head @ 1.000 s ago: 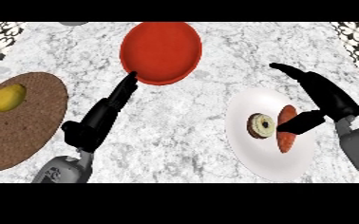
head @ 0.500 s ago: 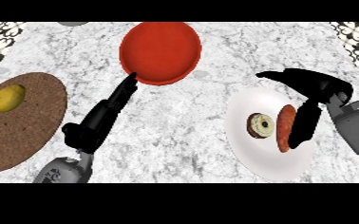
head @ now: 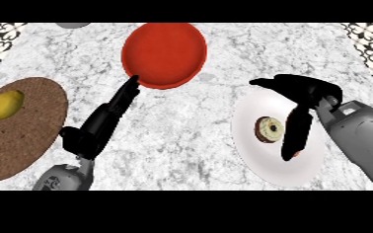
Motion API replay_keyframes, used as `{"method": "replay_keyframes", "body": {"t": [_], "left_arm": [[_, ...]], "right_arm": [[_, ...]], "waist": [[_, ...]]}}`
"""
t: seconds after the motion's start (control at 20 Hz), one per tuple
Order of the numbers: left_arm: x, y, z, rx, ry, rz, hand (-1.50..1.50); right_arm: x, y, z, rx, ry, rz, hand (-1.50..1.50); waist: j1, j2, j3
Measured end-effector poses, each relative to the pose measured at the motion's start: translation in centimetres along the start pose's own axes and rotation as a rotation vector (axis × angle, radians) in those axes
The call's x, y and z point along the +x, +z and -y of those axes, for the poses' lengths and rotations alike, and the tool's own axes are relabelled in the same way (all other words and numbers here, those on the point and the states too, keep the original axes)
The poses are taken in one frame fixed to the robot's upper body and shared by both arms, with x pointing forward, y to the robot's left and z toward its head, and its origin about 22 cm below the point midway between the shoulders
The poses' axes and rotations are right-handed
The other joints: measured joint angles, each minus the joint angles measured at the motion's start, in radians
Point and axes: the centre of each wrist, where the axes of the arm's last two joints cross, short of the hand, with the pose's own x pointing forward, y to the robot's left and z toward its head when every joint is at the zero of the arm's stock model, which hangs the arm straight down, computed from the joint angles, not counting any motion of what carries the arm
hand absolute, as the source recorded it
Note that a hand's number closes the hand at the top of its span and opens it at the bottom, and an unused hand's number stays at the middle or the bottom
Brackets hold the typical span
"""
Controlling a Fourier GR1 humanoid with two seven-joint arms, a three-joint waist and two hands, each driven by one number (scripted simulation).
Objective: Pick the cupcake from the plate and place it in the bowl
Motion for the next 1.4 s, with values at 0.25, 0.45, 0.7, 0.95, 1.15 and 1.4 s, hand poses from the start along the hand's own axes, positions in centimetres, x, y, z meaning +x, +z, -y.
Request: {"method": "replay_keyframes", "body": {"t": [0.25,0.45,0.7,0.95,1.15,1.4], "left_arm": [[-0.1,-0.5,0.3,0.000,-0.002,0.005,0.00],[0.1,-0.7,0.3,0.003,-0.003,0.007,0.00],[0.7,-0.3,0.1,0.003,-0.005,0.010,0.00],[0.7,0.3,0.4,0.001,0.002,0.009,0.00],[0.1,-0.4,-0.1,0.006,0.001,0.013,0.00],[-0.1,-0.1,0.1,0.006,-0.005,0.011,0.00]], "right_arm": [[0.4,0.1,-1.7,-0.029,0.036,-0.004,-1.50],[0.6,-0.2,-2.6,-0.071,0.064,-0.021,-1.50],[-0.3,-0.2,-4.1,-0.137,0.092,-0.042,-1.50],[-1.0,-0.3,-5.7,-0.195,0.126,-0.082,-1.50],[-1.9,-1.8,-6.0,-0.213,0.122,-0.119,-1.50],[-3.4,-3.2,-6.7,-0.190,0.116,-0.146,-1.50]], "waist": [[-0.002,0.001,0.001],[-0.001,0.001,0.001],[-0.001,0.001,0.001],[-0.001,0.001,0.001],[-0.001,0.002,0.001],[0.000,0.002,0.001]]}}
